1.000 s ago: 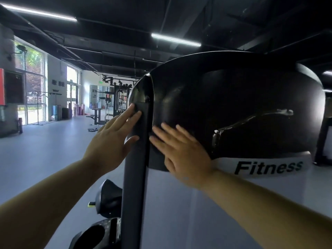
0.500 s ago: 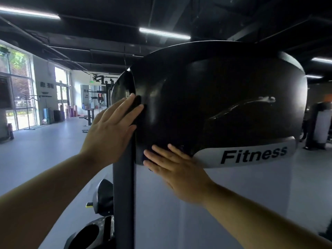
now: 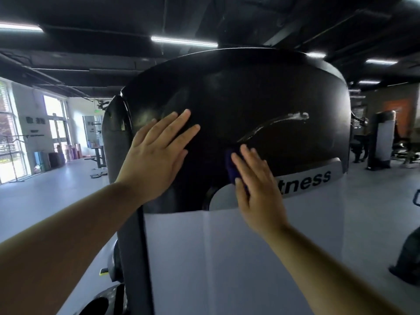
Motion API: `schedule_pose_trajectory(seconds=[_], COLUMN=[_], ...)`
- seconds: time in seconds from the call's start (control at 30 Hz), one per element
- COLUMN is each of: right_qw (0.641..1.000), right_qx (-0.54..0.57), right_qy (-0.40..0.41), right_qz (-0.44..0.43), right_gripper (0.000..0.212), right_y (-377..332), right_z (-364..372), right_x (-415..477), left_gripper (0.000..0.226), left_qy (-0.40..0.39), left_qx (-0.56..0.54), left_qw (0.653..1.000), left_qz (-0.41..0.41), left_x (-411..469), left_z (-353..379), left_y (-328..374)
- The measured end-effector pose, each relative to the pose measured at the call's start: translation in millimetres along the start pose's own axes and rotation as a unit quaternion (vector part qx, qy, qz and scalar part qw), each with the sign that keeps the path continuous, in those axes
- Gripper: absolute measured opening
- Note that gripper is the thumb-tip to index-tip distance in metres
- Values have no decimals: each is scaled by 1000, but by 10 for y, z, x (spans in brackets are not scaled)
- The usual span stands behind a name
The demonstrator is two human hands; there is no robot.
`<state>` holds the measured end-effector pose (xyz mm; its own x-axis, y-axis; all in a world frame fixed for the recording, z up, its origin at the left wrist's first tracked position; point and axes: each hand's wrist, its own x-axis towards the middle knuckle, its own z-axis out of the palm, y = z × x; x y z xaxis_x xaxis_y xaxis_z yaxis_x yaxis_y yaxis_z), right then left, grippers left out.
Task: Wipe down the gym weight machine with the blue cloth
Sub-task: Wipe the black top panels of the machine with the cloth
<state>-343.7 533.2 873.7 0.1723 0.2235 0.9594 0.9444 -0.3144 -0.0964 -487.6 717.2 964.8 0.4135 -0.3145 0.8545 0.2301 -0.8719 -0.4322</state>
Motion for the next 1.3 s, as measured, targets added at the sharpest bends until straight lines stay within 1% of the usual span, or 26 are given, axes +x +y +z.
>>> schedule_pose_trajectory(seconds=[0.07, 0.1, 0.13, 0.17, 0.23, 0.3, 0.33, 0.37, 0.43, 0.5, 0.53, 0.6, 0.67, 0.7, 0.73, 0.8, 0.87, 0.9, 0.93, 0.97, 1.03, 1.1, 1.13, 1.2, 1.27, 1.3], right_qw=[953, 927, 929, 955, 998, 992, 996, 1000, 952, 913, 935, 993, 988, 980, 985, 998, 937, 909, 914, 944, 998, 982, 981, 1000, 960, 943], right_qx=[88, 109, 107, 95, 47, -15, -15, 8, 99, 128, 110, 52, -21, -43, -42, 25, 122, 152, 146, 120, 34, -49, -56, 14, 122, 139], right_qy=[123, 130, 112, 81, -22, -78, -55, -2, 125, 140, 118, 20, -90, -107, -85, 48, 168, 174, 153, 115, -4, -107, -104, 3, 117, 118], right_qz=[263, 334, 336, 270, 44, -99, -73, 14, 261, 361, 317, 100, -123, -163, -144, 39, 282, 346, 348, 284, 46, -145, -153, 3, 224, 278], right_gripper=[53, 55, 58, 60, 59, 54, 52, 52, 53, 56, 57, 59, 59, 57, 55, 51, 51, 52, 54, 56, 57, 54, 52, 51, 54, 57], right_y=[23, -64, -173, -267, -352, -151, -11, 101, 180, -9, -136, -306, -213, -94, 26, 188, 200, 128, 27, -67, -172, -36, 73, 196, 170, 71], right_z=[-77, -67, -33, 24, 119, 78, 44, 8, -57, 2, 58, 177, 172, 131, 100, 21, -33, -27, -19, 11, 54, -27, -70, -165, -195, -185], right_x=[61, 84, 79, 30, -129, -237, -251, -245, -174, -88, -84, -197, -322, -341, -339, -255, -65, 32, 100, 108, 9, -35, 5, 165, 360, 435], left_gripper=[49, 50, 50, 50, 50, 51, 51, 51, 51, 52, 52, 53, 53, 53, 53, 53, 53, 53, 52, 52, 53, 53, 53, 53, 53, 53], left_qy=[-1, -1, 0, 1, 5, 7, 9, 13, 23, 29, 30, 36, 45, 48, 51, 54, 56, 58, 58, 58, 55, 53, 52, 53, 54, 54], left_qx=[10, 16, 21, 23, 21, 21, 24, 28, 34, 43, 48, 56, 57, 57, 56, 58, 59, 59, 59, 58, 55, 53, 52, 49, 49, 49], left_qw=[1000, 1000, 1000, 1000, 1000, 1000, 1000, 999, 999, 999, 998, 998, 997, 997, 997, 997, 997, 997, 997, 997, 997, 997, 997, 997, 997, 997], left_qz=[-4, -4, -3, -4, -12, -16, -15, -13, -13, -17, -18, -18, -10, -7, -5, -6, -6, -6, -5, -6, -7, -6, -6, -8, -8, -7], left_x=[50, 74, 101, 136, 210, 263, 274, 275, 264, 259, 259, 258, 253, 250, 248, 240, 236, 236, 235, 235, 234, 234, 234, 234, 233, 234], left_z=[37, 58, 78, 95, 115, 138, 153, 168, 199, 227, 240, 253, 262, 267, 276, 289, 295, 296, 296, 293, 286, 280, 281, 283, 285, 285], left_y=[52, 75, 93, 107, 115, 110, 107, 106, 117, 140, 150, 154, 143, 137, 133, 133, 138, 138, 140, 140, 138, 136, 134, 134, 142, 142])
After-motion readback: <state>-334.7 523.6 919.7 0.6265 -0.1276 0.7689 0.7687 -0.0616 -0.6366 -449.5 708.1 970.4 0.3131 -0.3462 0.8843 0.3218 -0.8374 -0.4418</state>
